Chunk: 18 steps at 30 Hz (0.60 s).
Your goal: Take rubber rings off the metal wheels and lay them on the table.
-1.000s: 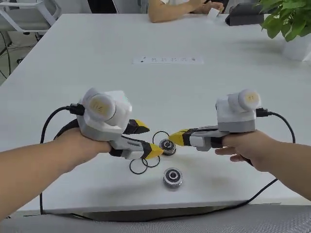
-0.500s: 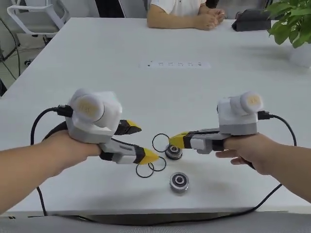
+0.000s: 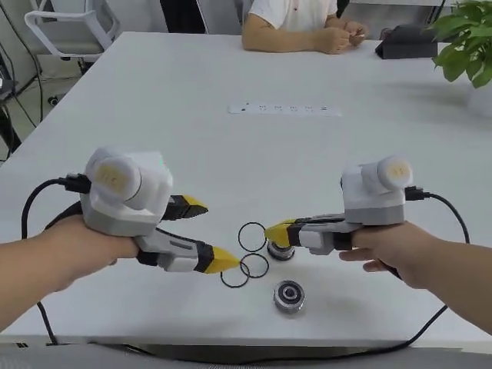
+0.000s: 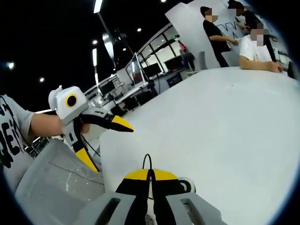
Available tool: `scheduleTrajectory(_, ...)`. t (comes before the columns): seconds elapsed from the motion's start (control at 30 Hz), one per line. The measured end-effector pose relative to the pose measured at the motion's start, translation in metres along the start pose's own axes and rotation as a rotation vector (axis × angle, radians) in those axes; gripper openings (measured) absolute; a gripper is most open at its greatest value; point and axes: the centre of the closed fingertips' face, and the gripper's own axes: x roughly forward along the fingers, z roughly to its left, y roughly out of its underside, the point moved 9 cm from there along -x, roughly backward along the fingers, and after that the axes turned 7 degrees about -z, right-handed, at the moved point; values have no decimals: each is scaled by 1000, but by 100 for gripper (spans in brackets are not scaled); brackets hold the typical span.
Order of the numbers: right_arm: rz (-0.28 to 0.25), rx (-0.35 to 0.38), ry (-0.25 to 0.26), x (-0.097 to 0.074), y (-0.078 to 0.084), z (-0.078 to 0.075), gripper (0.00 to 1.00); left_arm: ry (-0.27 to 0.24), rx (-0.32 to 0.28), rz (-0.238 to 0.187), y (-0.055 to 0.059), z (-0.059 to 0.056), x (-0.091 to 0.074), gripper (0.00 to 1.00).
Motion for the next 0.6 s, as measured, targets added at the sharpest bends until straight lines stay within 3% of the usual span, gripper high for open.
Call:
scheduleTrajectory(0.2, 22, -5, -25, 9, 3, 7, 0, -12, -10, -11, 1, -1, -8, 64)
scheduleTrajectory(0.6, 69, -27, -36, 19, 9, 14, 0, -49, -11, -12, 2, 3, -23, 64)
